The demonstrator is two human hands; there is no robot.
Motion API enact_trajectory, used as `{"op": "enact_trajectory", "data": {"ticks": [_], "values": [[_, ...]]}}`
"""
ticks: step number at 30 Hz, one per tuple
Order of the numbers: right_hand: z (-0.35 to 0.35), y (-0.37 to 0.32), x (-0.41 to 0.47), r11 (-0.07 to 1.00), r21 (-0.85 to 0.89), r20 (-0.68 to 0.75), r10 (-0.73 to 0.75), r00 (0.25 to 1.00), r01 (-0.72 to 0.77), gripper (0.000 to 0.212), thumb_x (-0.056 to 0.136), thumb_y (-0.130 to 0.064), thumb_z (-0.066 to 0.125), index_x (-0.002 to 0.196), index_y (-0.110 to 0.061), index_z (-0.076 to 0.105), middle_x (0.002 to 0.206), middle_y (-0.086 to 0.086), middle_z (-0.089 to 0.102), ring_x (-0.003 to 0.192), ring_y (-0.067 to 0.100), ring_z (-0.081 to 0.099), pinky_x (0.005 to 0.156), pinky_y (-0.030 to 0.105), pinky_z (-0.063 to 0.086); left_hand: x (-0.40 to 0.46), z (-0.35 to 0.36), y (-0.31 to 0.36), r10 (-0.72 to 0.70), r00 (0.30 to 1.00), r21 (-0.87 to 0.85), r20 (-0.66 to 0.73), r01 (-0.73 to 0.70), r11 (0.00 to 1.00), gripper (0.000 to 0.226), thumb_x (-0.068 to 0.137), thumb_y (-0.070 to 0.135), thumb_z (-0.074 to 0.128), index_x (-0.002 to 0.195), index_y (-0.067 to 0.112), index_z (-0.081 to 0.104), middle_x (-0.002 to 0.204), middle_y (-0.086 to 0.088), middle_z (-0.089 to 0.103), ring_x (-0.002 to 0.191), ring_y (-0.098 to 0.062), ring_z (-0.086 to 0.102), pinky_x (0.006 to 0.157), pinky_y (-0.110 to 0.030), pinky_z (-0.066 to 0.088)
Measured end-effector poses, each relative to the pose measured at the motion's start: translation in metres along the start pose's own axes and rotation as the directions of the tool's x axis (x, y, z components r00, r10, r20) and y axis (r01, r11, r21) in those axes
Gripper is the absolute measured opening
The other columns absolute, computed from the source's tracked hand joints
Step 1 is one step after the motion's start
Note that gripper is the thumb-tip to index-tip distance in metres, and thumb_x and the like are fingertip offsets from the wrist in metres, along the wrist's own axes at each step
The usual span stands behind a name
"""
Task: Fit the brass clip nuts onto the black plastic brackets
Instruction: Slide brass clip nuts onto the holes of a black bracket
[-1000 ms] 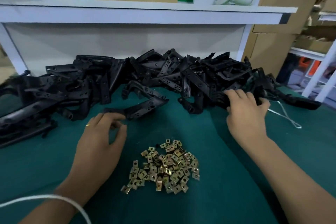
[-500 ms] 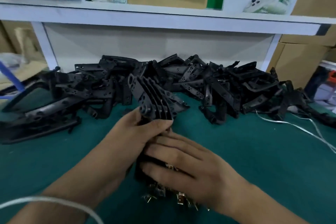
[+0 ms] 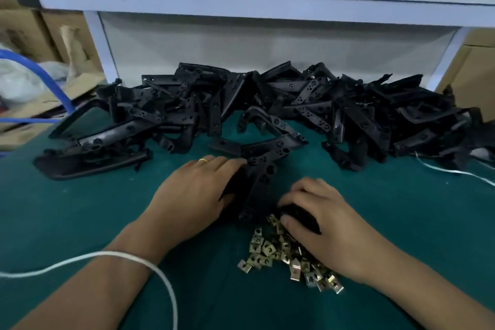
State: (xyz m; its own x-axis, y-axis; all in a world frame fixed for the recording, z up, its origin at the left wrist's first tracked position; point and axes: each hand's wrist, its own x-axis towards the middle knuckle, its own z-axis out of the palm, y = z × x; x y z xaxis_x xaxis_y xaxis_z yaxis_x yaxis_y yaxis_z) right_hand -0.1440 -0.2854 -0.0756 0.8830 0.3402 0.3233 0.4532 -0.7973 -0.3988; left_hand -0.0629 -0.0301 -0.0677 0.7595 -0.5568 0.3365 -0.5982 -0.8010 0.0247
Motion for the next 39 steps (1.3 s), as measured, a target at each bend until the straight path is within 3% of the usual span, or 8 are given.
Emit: {"op": "enact_trajectory", "data": {"ticks": [6,12,17,22,27,34,36,39], "values": [[-0.006,-0.002,-0.001,0.998,0.037,0.049,0.053,0.997,-0.055,0.003,0.100,-0.034,0.066,0.100,-0.033,0.063,0.104,-0.019,0.056,0.110,0.007,0.050,0.099,0.023,0.037,-0.001,0.003,0.005,-0.084,0.996,0.082,-0.036,0.087,0.993,0.058,0.091,0.050,0.056,0.144,0.026,0.050,0.123,0.004,0.066,0.114,-0.023,0.060,0.098,-0.040,0.048],[-0.009,-0.002,-0.002,0.988,0.106,-0.002,0.112,0.994,-0.112,0.016,0.102,-0.022,0.066,0.106,-0.036,0.060,0.101,-0.021,0.058,0.109,0.005,0.052,0.096,0.022,0.037,-0.002,0.004,0.013,-0.094,0.991,0.001,-0.095,0.095,0.995,0.043,0.084,0.037,0.072,0.124,0.021,0.063,0.108,0.001,0.068,0.100,-0.027,0.064,0.088,-0.043,0.052],[-0.006,-0.011,-0.001,0.996,0.027,0.051,0.088,0.995,-0.090,0.024,0.105,-0.045,0.052,0.122,-0.037,0.067,0.111,-0.022,0.053,0.116,0.004,0.044,0.105,0.024,0.029,-0.001,0.005,0.015,-0.122,0.980,-0.027,-0.157,0.119,0.993,0.039,0.080,0.033,0.077,0.115,0.020,0.069,0.103,0.003,0.073,0.096,-0.026,0.067,0.085,-0.041,0.050],[-0.002,-0.021,0.000,0.996,-0.024,0.146,0.087,0.985,-0.084,0.002,0.103,-0.042,0.054,0.104,-0.040,0.054,0.106,-0.021,0.049,0.113,0.003,0.041,0.103,0.021,0.028,-0.002,0.005,0.014,-0.140,0.978,-0.052,-0.157,0.134,0.990,0.041,0.079,0.035,0.076,0.117,0.020,0.069,0.105,0.002,0.074,0.097,-0.027,0.068,0.086,-0.040,0.050],[-0.002,-0.022,-0.003,0.996,0.042,0.127,0.077,0.989,-0.083,0.018,0.101,-0.026,0.062,0.095,-0.038,0.050,0.100,-0.017,0.055,0.108,0.008,0.048,0.094,0.018,0.030,-0.003,0.003,0.015,-0.147,0.976,-0.080,-0.159,0.136,0.987,0.039,0.080,0.037,0.076,0.116,0.022,0.069,0.106,0.005,0.073,0.098,-0.025,0.067,0.083,-0.037,0.049],[-0.004,-0.015,-0.001,0.862,0.482,-0.064,0.216,0.974,-0.159,0.026,0.101,-0.017,0.068,0.106,-0.042,0.070,0.099,-0.011,0.073,0.092,0.011,0.070,0.074,0.020,0.052,-0.006,0.001,0.014,-0.119,0.979,-0.092,-0.163,0.105,0.990,0.040,0.084,0.040,0.069,0.119,0.021,0.067,0.108,0.004,0.072,0.099,-0.026,0.066,0.080,-0.037,0.048],[-0.007,-0.012,0.002,0.761,0.625,-0.064,0.272,0.960,-0.174,0.025,0.101,-0.013,0.069,0.102,-0.037,0.074,0.093,-0.005,0.078,0.087,0.017,0.075,0.075,0.028,0.057,-0.007,0.000,0.014,-0.119,0.975,-0.112,-0.185,0.099,0.989,0.043,0.086,0.041,0.065,0.123,0.020,0.066,0.111,0.002,0.072,0.098,-0.028,0.067,0.077,-0.038,0.050],[-0.010,-0.007,0.005,0.550,0.826,-0.083,0.338,0.938,-0.126,0.020,0.098,0.000,0.069,0.102,-0.019,0.075,0.097,0.005,0.079,0.096,0.023,0.079,0.083,0.024,0.060,-0.009,-0.002,0.015,-0.117,0.968,-0.137,-0.220,0.088,0.987,0.043,0.086,0.042,0.062,0.124,0.020,0.064,0.111,0.001,0.072,0.093,-0.032,0.068,0.070,-0.039,0.050]]}}
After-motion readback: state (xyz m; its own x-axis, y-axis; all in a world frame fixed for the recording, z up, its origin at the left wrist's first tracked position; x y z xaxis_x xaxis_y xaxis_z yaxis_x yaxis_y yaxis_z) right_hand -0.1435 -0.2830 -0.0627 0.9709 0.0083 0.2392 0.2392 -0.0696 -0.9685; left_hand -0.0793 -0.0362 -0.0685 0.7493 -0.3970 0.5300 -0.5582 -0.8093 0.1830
